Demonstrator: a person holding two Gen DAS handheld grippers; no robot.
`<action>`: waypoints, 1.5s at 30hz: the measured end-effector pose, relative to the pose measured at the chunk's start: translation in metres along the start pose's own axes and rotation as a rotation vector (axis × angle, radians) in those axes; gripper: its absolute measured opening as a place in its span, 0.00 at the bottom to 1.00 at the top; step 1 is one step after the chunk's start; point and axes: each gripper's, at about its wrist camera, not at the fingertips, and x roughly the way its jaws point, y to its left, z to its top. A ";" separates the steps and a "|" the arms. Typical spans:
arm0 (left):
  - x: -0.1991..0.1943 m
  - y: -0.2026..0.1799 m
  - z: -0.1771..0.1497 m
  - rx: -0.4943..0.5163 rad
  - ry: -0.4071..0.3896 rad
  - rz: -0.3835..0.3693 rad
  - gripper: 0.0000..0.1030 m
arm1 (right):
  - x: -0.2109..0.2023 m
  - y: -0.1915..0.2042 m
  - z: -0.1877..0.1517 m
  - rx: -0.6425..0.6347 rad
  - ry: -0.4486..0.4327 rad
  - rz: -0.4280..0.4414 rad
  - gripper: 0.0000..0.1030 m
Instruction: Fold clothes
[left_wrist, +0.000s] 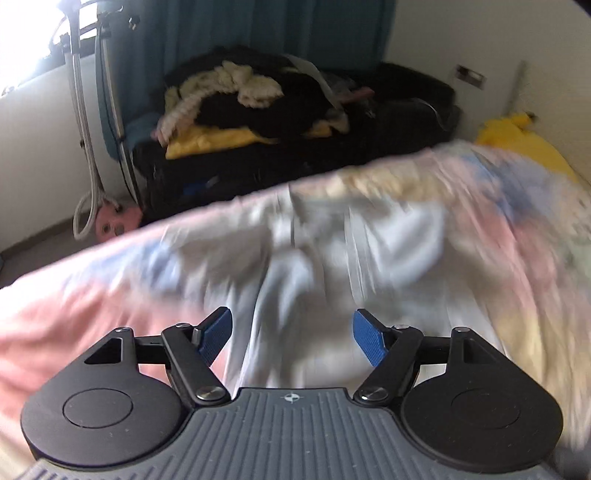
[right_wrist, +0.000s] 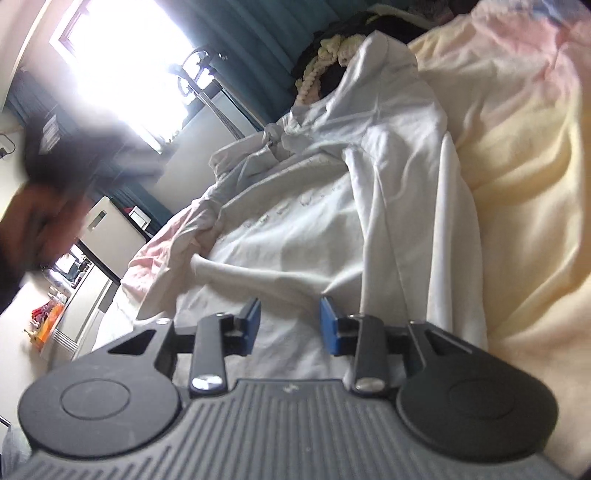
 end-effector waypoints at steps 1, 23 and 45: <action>-0.014 0.005 -0.022 0.002 0.030 0.000 0.73 | -0.004 0.004 0.001 -0.015 -0.010 -0.002 0.37; -0.076 -0.013 -0.185 0.239 0.467 0.069 0.03 | -0.062 0.024 -0.016 -0.044 -0.079 -0.085 0.38; -0.115 -0.198 -0.244 0.666 0.431 -0.001 0.64 | -0.073 0.025 -0.007 -0.007 -0.126 -0.022 0.40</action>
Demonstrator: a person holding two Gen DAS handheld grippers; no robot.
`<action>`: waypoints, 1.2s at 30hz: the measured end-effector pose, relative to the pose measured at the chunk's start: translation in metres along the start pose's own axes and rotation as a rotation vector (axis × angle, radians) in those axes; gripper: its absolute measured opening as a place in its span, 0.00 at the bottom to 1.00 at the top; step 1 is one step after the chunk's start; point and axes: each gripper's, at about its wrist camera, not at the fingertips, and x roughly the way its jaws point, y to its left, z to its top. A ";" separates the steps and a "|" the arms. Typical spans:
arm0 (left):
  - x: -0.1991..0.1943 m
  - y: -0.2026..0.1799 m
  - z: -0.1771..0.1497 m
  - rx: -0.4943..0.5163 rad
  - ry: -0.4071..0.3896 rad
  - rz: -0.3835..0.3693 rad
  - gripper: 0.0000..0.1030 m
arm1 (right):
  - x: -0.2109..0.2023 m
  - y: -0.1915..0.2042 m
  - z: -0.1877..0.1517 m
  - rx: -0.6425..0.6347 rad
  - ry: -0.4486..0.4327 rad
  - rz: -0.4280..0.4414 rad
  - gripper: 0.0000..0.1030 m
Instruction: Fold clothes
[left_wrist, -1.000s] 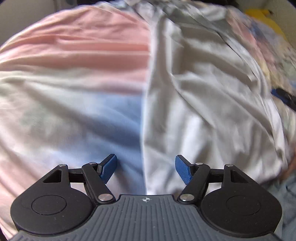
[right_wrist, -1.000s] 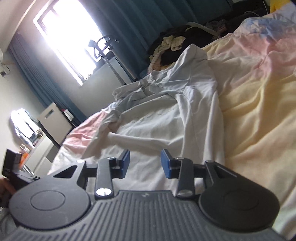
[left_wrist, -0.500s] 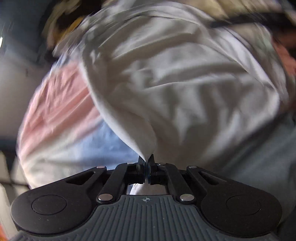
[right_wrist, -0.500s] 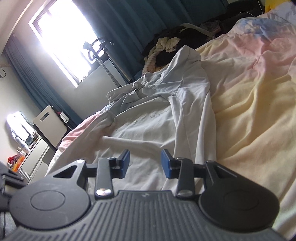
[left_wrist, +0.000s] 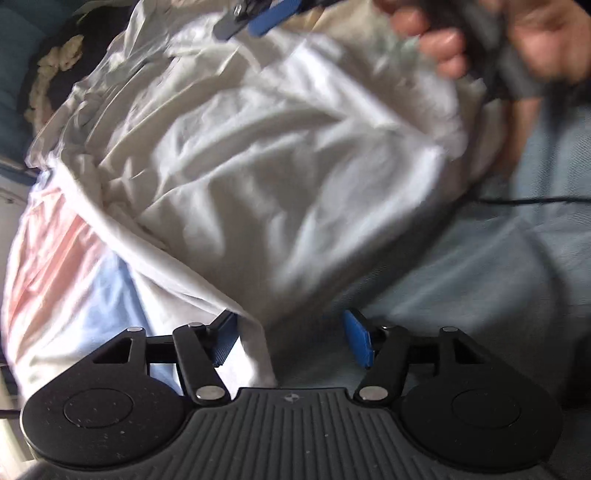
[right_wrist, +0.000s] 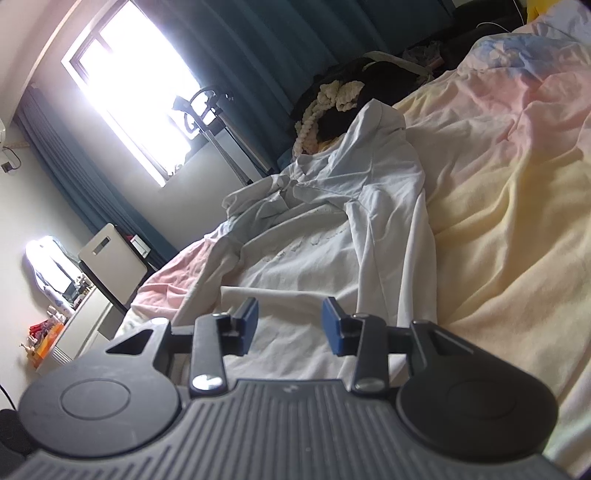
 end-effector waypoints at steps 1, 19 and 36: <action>-0.008 0.002 -0.003 -0.024 -0.025 -0.035 0.68 | -0.002 0.000 0.001 0.002 -0.004 0.005 0.40; 0.017 0.160 -0.061 -0.787 -0.097 -0.251 0.69 | -0.043 0.017 -0.005 -0.090 0.026 -0.076 0.41; 0.087 0.181 -0.051 -0.758 0.102 -0.396 0.68 | -0.044 -0.041 -0.042 0.255 0.338 -0.250 0.41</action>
